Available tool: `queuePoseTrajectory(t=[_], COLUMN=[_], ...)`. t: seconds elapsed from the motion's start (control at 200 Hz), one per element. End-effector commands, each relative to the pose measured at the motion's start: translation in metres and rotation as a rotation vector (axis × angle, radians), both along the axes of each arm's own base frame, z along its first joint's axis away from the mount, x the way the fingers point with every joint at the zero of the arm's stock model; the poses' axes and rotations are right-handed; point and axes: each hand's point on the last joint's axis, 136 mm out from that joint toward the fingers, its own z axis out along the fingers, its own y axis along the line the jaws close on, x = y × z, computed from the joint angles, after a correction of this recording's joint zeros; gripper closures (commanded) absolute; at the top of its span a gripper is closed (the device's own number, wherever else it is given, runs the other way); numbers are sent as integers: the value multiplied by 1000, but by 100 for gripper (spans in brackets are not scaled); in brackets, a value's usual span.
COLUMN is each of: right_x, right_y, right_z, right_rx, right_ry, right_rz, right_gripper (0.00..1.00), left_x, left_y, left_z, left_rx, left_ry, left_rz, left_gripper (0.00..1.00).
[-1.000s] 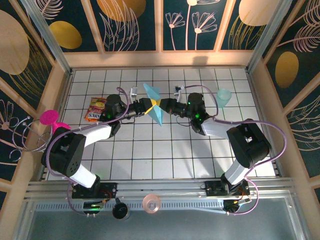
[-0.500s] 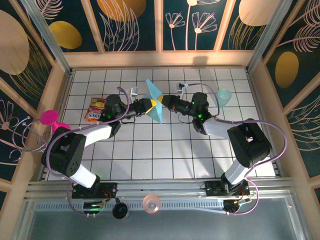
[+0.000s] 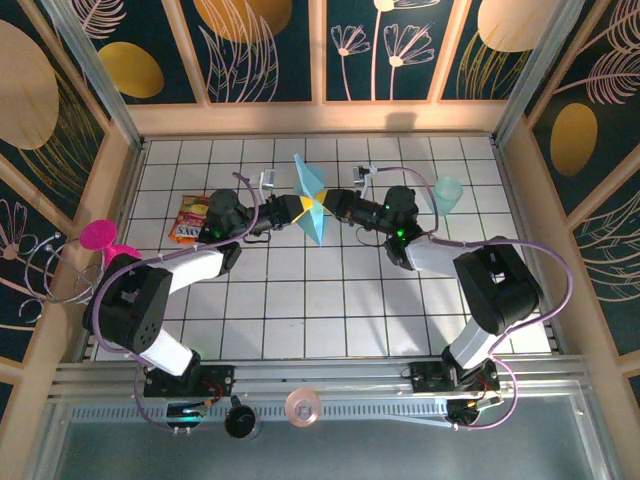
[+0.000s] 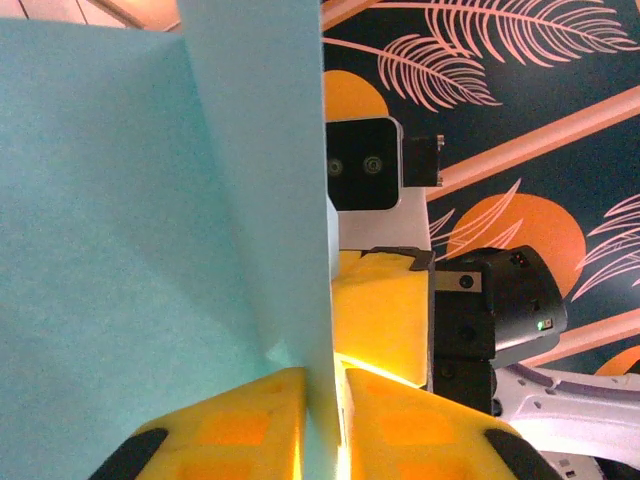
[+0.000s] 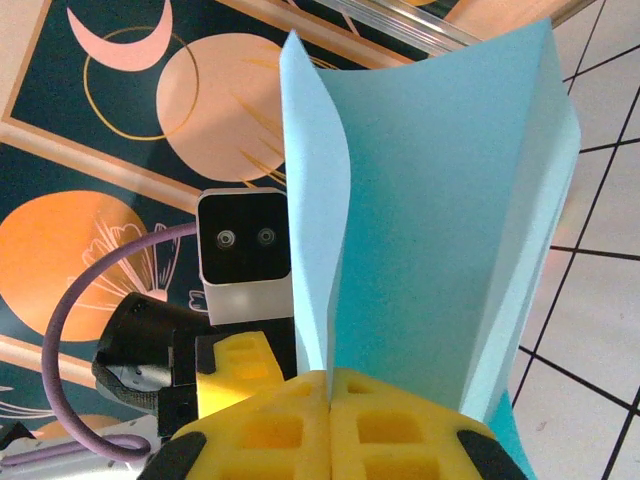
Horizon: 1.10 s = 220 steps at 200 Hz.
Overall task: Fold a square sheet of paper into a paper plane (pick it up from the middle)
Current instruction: Turn over the paper at the center of the table.
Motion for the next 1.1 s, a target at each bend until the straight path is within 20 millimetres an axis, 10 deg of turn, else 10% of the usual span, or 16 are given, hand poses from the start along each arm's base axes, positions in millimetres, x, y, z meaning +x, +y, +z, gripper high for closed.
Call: queuePoseTrajectory(t=[0.0,0.285,0.641,1.096], right_x=[-3,11,25,20], right_y=[-2,-30,-98,-144], right_z=[1,-8,-23,-42], right_rx=[7,-119,-437,-599], right_ry=[-15,-15,-43,5], right_rz=[13,-145,-481,-669], right_gripper=[90,59,53,53], left_x=[-4,4,17,76], left_y=[-4,0,13,102], left_z=[8,-7,-37,-84], left_rx=[-18,91,370,1447], left_ry=[-52,-62,-78,-94], left_rz=[-28,20,93,505], left_gripper=[86,92,93,93])
